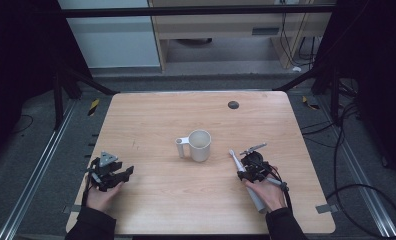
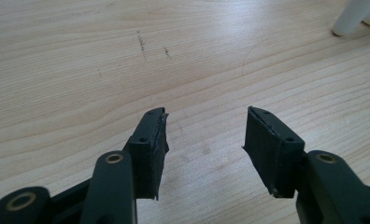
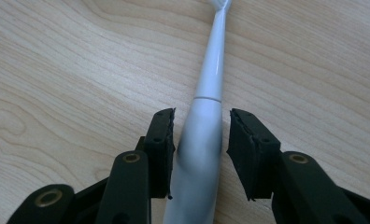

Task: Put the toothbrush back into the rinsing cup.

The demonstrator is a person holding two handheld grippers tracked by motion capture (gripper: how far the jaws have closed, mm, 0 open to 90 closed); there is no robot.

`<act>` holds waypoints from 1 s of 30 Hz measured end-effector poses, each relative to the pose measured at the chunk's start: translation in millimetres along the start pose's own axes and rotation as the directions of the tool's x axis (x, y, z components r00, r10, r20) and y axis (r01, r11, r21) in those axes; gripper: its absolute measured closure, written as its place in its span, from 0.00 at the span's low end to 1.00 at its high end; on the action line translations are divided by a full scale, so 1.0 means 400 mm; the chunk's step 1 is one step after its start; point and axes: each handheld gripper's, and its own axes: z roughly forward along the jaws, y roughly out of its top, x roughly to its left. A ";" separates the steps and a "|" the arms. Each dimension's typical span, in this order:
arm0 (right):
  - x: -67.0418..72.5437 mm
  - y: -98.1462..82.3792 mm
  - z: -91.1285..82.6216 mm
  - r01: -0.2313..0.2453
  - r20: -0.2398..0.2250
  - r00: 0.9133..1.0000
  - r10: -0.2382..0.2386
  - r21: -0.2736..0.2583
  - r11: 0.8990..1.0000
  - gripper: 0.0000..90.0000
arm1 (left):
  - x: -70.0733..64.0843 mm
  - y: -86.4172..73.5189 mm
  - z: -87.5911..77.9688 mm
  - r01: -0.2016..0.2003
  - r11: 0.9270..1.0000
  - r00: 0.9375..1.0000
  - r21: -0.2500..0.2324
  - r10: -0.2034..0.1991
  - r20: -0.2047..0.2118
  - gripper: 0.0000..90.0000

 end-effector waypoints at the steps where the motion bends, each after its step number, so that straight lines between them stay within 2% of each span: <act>1: 0.000 0.000 0.002 -0.002 0.002 1.000 0.002 0.003 1.000 0.68 | 0.000 0.000 0.000 0.000 1.000 1.000 0.000 0.000 0.000 0.53; 16: 0.001 -0.001 0.016 -0.013 -0.006 1.000 0.013 0.060 0.998 0.69 | 0.000 0.000 0.001 -0.002 1.000 1.000 0.004 0.002 0.002 0.53; 30: 0.009 0.003 0.014 -0.021 0.014 1.000 0.020 0.072 0.997 0.75 | 0.000 0.000 0.002 -0.005 1.000 1.000 0.006 0.005 0.003 0.53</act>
